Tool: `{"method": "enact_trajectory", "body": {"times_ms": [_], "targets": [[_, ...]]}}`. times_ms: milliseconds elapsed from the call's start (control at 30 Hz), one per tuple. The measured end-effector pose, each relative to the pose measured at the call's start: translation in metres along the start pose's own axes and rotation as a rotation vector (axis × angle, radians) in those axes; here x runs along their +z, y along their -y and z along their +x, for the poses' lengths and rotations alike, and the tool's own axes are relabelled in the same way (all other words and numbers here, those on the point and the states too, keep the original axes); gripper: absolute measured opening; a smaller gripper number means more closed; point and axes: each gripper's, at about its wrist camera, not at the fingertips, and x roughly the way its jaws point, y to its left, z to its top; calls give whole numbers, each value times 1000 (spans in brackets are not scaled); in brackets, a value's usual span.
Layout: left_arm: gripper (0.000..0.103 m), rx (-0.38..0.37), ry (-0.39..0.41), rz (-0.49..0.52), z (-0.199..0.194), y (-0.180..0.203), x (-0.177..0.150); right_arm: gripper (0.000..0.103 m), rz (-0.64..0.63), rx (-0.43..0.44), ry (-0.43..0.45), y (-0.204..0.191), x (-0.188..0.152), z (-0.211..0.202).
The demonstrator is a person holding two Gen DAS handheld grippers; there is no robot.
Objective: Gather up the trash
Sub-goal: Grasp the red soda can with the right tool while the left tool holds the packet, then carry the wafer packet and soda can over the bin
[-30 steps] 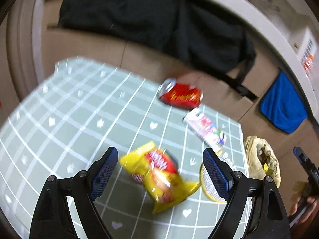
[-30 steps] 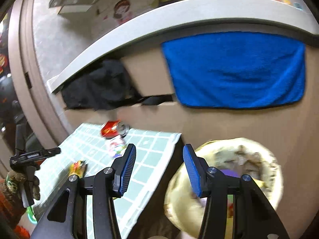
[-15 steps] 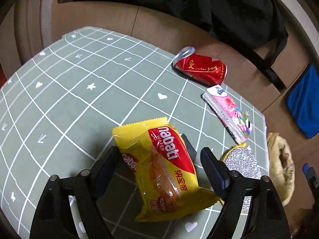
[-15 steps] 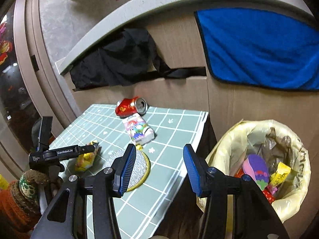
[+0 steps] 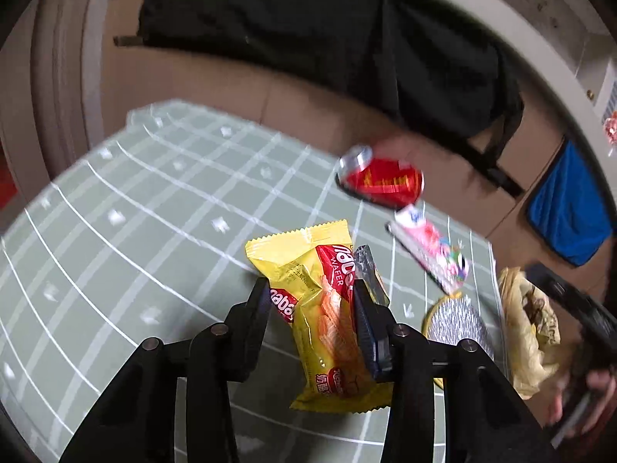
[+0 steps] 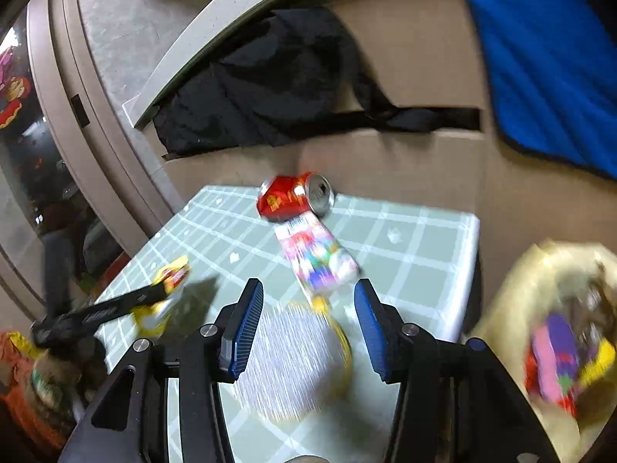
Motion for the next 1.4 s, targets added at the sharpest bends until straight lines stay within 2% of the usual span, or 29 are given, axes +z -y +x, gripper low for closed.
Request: {"method": "enact_trajectory", "body": {"times_ms": [133, 267, 333, 400, 500, 600, 800, 1000, 1167, 1400], "targets": [[43, 2, 49, -3, -11, -20, 14, 47, 95, 9, -17, -8, 35, 64], [43, -12, 59, -9, -12, -39, 24, 47, 136, -53, -53, -11, 54, 126], [43, -17, 63, -6, -12, -46, 28, 47, 145, -112, -82, -10, 61, 153], [43, -28, 64, -12, -10, -54, 31, 47, 168, -140, -109, -5, 65, 171], [43, -42, 61, -32, -3, -63, 34, 48, 203, -122, -164, 2, 66, 192], [43, -51, 55, -48, 3, -66, 34, 47, 169, -142, -173, -3, 70, 194], [43, -68, 61, -47, 1, -59, 34, 45, 23, -145, -97, -27, 74, 154], [43, -75, 113, -3, -21, -33, 40, 45, -89, -129, 14, -50, 75, 80], [43, -83, 168, 64, -43, 4, 46, 45, -125, -126, 74, -50, 66, 16], [43, -144, 237, 169, -69, 74, 57, 45, -142, -172, 178, -38, 52, -75]]}}
